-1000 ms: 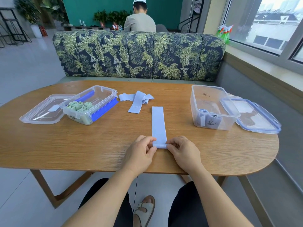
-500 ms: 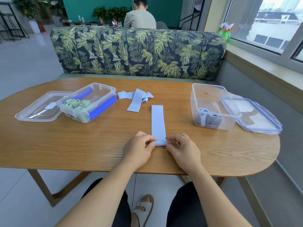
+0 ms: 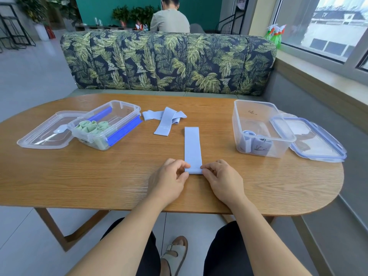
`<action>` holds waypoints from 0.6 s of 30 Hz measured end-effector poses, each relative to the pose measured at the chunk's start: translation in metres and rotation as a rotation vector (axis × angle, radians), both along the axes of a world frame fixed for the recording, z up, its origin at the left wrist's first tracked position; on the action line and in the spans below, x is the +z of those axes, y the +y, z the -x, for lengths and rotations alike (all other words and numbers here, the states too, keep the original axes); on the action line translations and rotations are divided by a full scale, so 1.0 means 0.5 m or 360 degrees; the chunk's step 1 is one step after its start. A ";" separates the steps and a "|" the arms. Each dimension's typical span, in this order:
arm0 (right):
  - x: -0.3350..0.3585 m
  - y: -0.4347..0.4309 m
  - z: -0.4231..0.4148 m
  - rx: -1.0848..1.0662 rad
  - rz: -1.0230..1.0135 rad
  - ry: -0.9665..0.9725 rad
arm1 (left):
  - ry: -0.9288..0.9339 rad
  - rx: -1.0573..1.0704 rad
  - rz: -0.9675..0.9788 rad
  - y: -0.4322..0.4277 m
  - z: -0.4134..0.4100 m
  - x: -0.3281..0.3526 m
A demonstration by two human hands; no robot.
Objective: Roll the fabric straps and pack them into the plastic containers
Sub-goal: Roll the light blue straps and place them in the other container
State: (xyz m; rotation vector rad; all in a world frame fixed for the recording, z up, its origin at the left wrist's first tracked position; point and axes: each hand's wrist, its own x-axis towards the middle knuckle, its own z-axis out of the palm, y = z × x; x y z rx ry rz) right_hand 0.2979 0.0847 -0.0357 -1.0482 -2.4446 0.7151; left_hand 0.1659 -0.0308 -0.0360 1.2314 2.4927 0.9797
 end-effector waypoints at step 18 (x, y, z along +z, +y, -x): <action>-0.006 0.016 0.017 -0.0006 -0.0036 0.0040 | 0.0159 0.0033 0.0025 0.014 0.004 -0.004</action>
